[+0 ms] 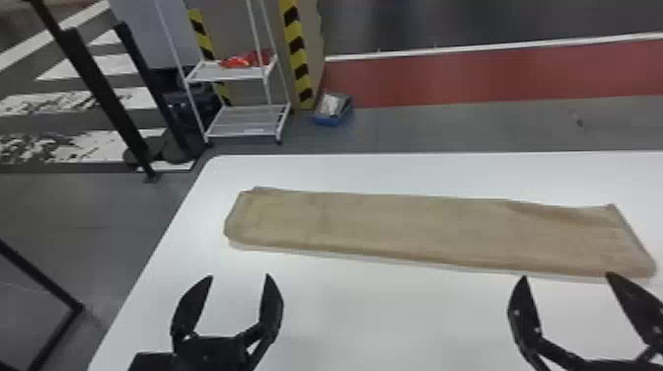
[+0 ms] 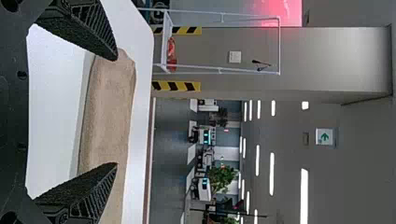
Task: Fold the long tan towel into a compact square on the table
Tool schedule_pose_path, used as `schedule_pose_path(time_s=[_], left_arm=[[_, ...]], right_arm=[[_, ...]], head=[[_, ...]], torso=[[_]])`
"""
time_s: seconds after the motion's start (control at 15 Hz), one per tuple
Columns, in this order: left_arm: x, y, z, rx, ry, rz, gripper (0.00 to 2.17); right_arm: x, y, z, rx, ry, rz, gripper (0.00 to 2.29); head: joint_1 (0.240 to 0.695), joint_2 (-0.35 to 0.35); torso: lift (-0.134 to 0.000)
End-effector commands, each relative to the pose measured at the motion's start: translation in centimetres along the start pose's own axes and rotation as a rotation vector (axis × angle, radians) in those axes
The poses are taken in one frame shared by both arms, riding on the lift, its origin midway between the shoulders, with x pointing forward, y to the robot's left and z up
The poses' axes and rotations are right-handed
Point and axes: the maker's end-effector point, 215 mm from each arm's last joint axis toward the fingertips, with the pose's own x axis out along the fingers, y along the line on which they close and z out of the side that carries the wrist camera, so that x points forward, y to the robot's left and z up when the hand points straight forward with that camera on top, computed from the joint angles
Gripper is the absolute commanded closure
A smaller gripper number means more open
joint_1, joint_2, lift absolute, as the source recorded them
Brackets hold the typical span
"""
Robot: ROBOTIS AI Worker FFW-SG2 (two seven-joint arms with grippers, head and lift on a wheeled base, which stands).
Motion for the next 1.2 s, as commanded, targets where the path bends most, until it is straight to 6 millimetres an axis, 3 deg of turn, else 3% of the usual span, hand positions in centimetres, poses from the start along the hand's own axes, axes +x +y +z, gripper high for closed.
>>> schedule_pose_path(time_s=[0.0,0.13,0.33,0.47,0.67,0.87,1.13], left_arm=[[-0.1,-0.1,0.2,0.003,-0.003,-0.005,0.07],[-0.1,-0.3,0.1,0.005,-0.001,-0.013,0.08],[-0.1,-0.5,0.0,0.013,0.003,-0.025,0.08],[0.0,-1.3,0.0,0.01,0.006,-0.043,0.08],[0.1,-2.0,-0.2,0.012,0.01,-0.064,0.08],[0.2,-2.6,-0.4,0.012,0.018,-0.076,0.08],[0.5,-3.2,-0.5,0.012,0.021,-0.091,0.08]], right_arm=[[1.0,-2.7,-1.1,-0.012,0.055,-0.044,0.1],[1.7,-6.3,-2.2,-0.005,0.112,-0.087,0.1],[2.6,-14.6,-5.1,0.035,0.232,-0.178,0.1],[2.5,-20.2,-7.1,0.067,0.311,-0.246,0.1],[3.2,-25.6,-8.7,0.106,0.369,-0.303,0.1],[4.7,-27.0,-9.8,0.15,0.386,-0.282,0.1],[7.0,-25.4,-12.2,0.184,0.395,-0.243,0.11]], head=[[0.695,0.193],[0.695,0.151],[0.695,0.083],[0.695,-0.021],[0.695,-0.135],[0.695,-0.215],[0.695,-0.234]], torso=[[-0.113],[-0.113],[-0.113],[-0.113],[-0.113],[-0.113],[-0.113]])
